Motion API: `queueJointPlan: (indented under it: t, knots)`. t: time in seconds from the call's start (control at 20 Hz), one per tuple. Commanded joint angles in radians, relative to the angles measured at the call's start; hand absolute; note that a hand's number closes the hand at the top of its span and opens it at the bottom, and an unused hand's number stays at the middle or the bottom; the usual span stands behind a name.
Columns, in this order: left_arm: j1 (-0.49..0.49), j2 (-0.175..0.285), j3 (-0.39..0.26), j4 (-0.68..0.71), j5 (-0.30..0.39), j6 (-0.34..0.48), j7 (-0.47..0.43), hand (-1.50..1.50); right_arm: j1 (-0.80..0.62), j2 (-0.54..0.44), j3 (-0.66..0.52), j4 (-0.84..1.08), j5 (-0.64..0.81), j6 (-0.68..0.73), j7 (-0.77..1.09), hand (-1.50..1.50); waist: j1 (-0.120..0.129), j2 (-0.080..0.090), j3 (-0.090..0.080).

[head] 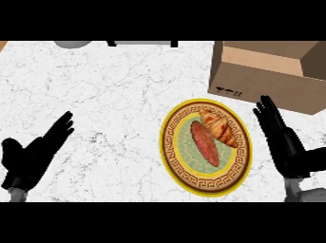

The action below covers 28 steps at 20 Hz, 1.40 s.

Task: Pick the sweet potato from the plate and place it in the cardboard box

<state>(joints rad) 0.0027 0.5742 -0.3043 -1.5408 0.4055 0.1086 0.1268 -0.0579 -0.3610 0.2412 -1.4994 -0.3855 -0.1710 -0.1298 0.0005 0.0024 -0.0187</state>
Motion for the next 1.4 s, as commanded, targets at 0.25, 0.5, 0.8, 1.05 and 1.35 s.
queueJointPlan:
  t: [0.25,0.5,0.8,1.05,1.35]
  knots:
    - [-0.056,-0.115,0.129,0.119,-0.107,0.27,-0.111,0.0,-0.185,-0.12,0.019,-0.17,0.24,-0.078,0.009,1.5,0.005,-0.008,0.014]
    - [-0.072,-0.212,0.099,0.2,-0.126,0.311,-0.137,0.0,0.037,-0.172,0.083,-0.183,0.536,-0.308,0.05,-1.5,-0.035,-0.006,0.017]
    - [-0.049,-0.197,0.106,0.133,-0.142,0.311,-0.1,0.0,0.118,-0.31,0.108,-0.391,0.743,-0.292,0.236,-1.5,-0.013,-0.009,0.017]
    - [-0.105,-0.226,0.113,0.225,-0.142,0.276,-0.128,0.0,0.029,-0.426,0.088,-0.541,0.753,-0.073,0.588,-1.5,-0.01,-0.004,0.015]
    - [-0.089,-0.239,0.123,0.248,-0.157,0.263,-0.154,0.0,-0.05,-0.46,0.11,-0.679,0.681,0.15,0.845,-1.5,0.0,-0.003,0.017]
